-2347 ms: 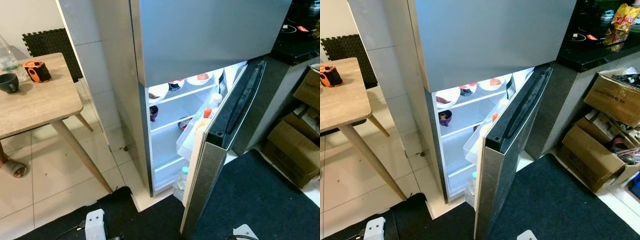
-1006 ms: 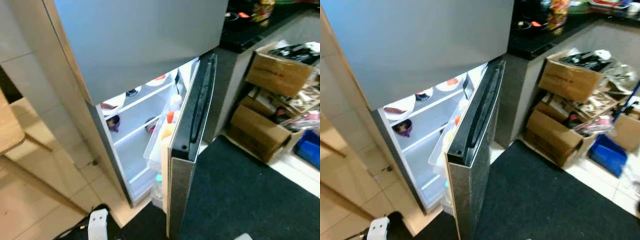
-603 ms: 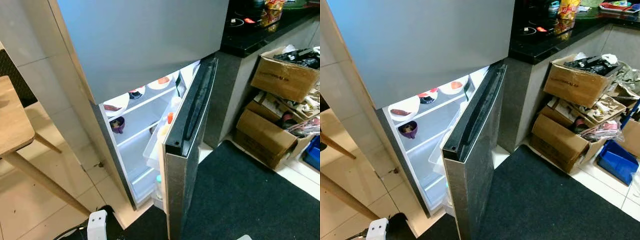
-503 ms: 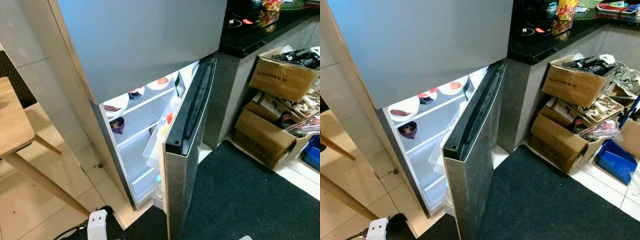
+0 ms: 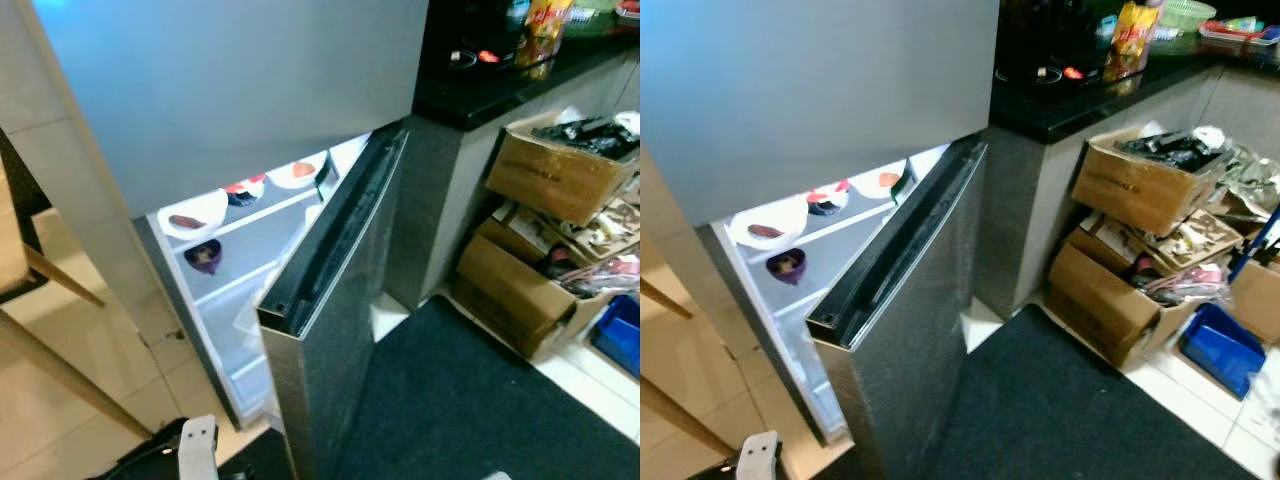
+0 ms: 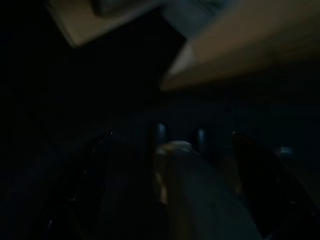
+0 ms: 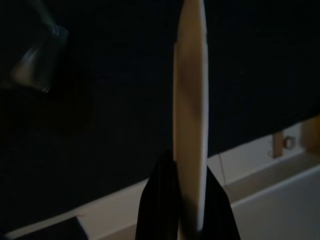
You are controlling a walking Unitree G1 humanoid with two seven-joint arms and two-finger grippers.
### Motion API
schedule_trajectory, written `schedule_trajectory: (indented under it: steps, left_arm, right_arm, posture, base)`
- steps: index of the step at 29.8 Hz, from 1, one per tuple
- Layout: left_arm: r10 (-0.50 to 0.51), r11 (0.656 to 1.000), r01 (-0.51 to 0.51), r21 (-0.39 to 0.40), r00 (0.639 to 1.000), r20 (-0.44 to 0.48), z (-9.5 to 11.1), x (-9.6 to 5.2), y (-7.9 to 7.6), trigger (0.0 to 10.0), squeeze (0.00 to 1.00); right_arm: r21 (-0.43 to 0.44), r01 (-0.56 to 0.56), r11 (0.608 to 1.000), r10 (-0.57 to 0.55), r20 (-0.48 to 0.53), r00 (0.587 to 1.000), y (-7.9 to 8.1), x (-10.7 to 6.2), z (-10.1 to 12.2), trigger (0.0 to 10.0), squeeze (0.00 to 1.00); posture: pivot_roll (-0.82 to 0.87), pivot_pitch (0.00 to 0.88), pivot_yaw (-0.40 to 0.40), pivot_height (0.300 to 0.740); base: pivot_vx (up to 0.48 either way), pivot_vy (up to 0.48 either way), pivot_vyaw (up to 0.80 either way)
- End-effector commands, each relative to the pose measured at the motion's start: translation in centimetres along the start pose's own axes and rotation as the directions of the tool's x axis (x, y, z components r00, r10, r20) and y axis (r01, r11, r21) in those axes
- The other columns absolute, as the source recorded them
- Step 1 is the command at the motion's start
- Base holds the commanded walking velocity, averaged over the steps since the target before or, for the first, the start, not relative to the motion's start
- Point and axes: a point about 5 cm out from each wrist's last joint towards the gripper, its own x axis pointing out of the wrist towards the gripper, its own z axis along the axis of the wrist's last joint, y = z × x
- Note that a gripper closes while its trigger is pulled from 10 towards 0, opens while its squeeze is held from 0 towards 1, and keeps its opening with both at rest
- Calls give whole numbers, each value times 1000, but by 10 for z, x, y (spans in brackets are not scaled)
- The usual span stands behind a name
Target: Restocking fridge
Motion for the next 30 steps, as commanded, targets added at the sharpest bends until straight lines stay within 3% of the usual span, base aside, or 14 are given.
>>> schedule_trajectory:
  steps: [1, 9, 14, 23, 26, 28, 29, 30]
  left_arm:
    - [23, 1000, -23, -5, 1000, -7, -2, -2, 6, 10000, 0]
    - [10, 1000, -10, -2, 1000, -2, 0, -1, 5, 10000, 0]
    - [-18, 1000, 18, 14, 1000, -6, -1, 0, 0, 10000, 0]
    - [23, 999, -21, -48, 999, 42, 7, 0, 4, 10000, 0]
    - [80, 989, -63, -133, 989, 122, 24, -2, 13, 10000, 0]
    - [149, 961, -92, -262, 967, 206, 42, -6, 26, 10000, 0]
    - [149, 961, -92, -262, 967, 206, 42, -6, 26, 10000, 0]
    - [191, 941, -108, -319, 952, 240, 51, -9, 34, 10000, 0]
  right_arm:
    - [3, 2, 1000, -2, -12, 1000, 1, 0, -4, 10000, 0]
    - [5, 0, 1000, 0, -10, 1000, 2, 0, -3, 10000, 0]
    - [6, -1, 1000, 1, -7, 1000, 2, 0, -3, 10000, 0]
    - [5, -3, 1000, 3, -6, 1000, 3, 0, -3, 10000, 0]
    - [5, -3, 1000, 3, -7, 1000, 2, 0, -3, 10000, 0]
    - [6, -3, 1000, 3, -8, 1000, 3, 0, -4, 10000, 0]
    - [6, -3, 1000, 3, -8, 1000, 3, 0, -4, 10000, 0]
    - [6, -3, 1000, 3, -8, 1000, 3, -1, -4, 10000, 0]
  posture:
    - [-118, 51, 26, 740]
    - [-122, 51, 29, 740]
    - [-124, 51, 30, 740]
    - [-125, 51, 30, 740]
    - [-126, 52, 33, 740]
    - [-126, 52, 33, 740]
    - [-126, 52, 33, 740]
    - [-126, 52, 33, 740]
  base:
    - [0, 0, 0]
    - [0, 0, 0]
    - [0, -480, 0]
    - [0, -105, 0]
    - [0, 0, 0]
    - [0, 0, 0]
    - [0, 0, 0]
    - [0, 0, 0]
